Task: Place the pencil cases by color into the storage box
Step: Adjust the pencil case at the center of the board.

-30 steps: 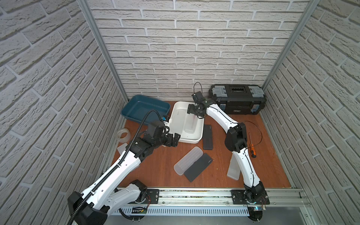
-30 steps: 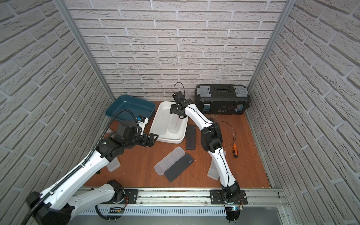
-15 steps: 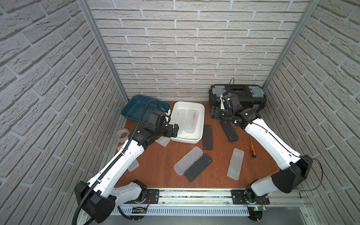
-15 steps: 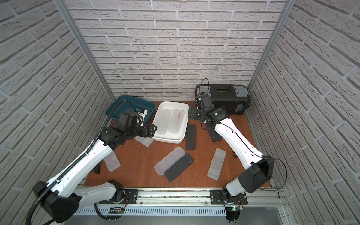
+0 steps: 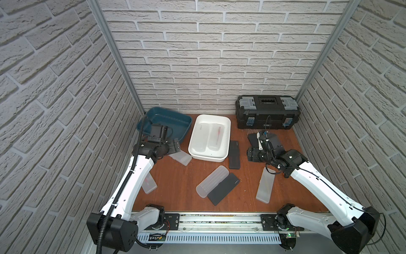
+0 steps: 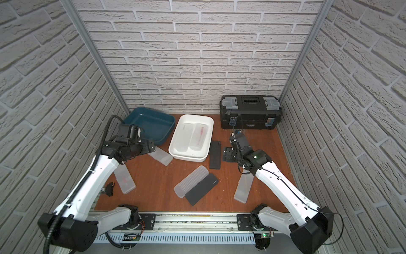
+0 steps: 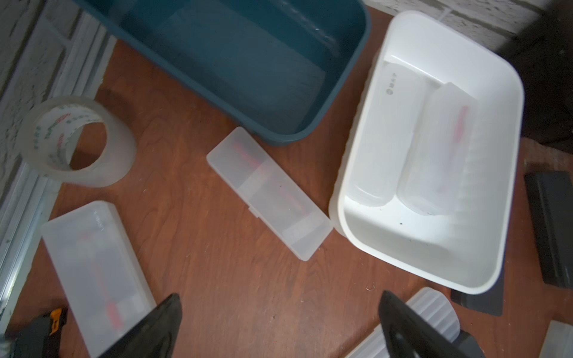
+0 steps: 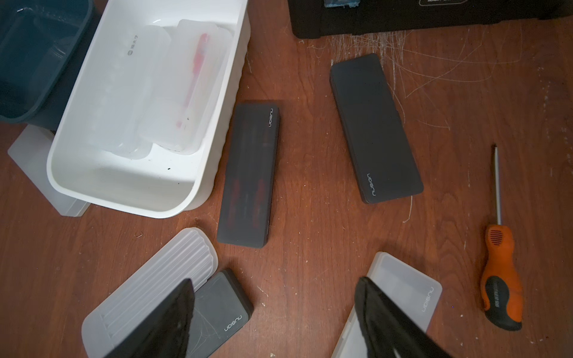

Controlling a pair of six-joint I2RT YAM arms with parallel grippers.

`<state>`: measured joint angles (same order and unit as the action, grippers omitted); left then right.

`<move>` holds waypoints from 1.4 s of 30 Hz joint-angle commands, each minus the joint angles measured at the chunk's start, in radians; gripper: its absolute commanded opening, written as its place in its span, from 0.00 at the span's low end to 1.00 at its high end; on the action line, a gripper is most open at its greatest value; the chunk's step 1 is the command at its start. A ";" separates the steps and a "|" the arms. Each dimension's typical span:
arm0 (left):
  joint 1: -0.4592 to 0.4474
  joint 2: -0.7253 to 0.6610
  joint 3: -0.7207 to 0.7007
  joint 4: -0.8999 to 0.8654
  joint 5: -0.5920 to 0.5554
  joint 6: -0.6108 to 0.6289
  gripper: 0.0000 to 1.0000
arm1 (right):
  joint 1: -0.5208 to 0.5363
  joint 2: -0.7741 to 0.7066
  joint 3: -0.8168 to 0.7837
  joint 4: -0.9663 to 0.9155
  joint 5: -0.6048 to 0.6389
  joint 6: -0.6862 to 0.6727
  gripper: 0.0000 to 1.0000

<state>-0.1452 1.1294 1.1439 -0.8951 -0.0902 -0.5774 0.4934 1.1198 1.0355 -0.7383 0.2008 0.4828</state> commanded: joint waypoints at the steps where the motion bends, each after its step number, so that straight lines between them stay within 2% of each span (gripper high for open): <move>1: 0.099 -0.041 -0.046 -0.078 -0.007 -0.039 0.98 | 0.050 0.018 -0.047 0.120 0.023 -0.028 0.82; 6: 0.244 -0.019 -0.106 -0.094 -0.012 -0.046 0.98 | 0.161 0.072 -0.072 0.219 0.030 -0.074 0.82; 11: 0.355 0.051 -0.156 -0.059 -0.020 -0.037 0.98 | 0.269 0.074 -0.104 0.394 -0.045 -0.181 0.82; 19: 0.420 0.165 -0.157 -0.013 -0.041 0.016 0.98 | 0.376 0.016 -0.234 0.725 -0.158 -0.348 0.82; 27: 0.515 0.264 -0.213 0.105 0.022 0.070 0.98 | 0.394 -0.006 -0.307 0.827 -0.185 -0.398 0.82; 32: 0.590 0.292 -0.239 0.181 0.115 0.098 0.96 | 0.394 -0.001 -0.336 0.871 -0.195 -0.397 0.82; 36: 0.631 0.323 -0.226 0.193 0.125 0.109 0.96 | 0.396 0.006 -0.329 0.855 -0.207 -0.385 0.82; 42: 0.638 0.342 -0.199 0.198 0.129 0.141 0.95 | 0.398 -0.006 -0.314 0.845 -0.236 -0.371 0.82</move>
<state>0.4881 1.4559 0.9157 -0.7231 0.0196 -0.4675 0.8829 1.1366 0.7067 0.0669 -0.0116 0.1005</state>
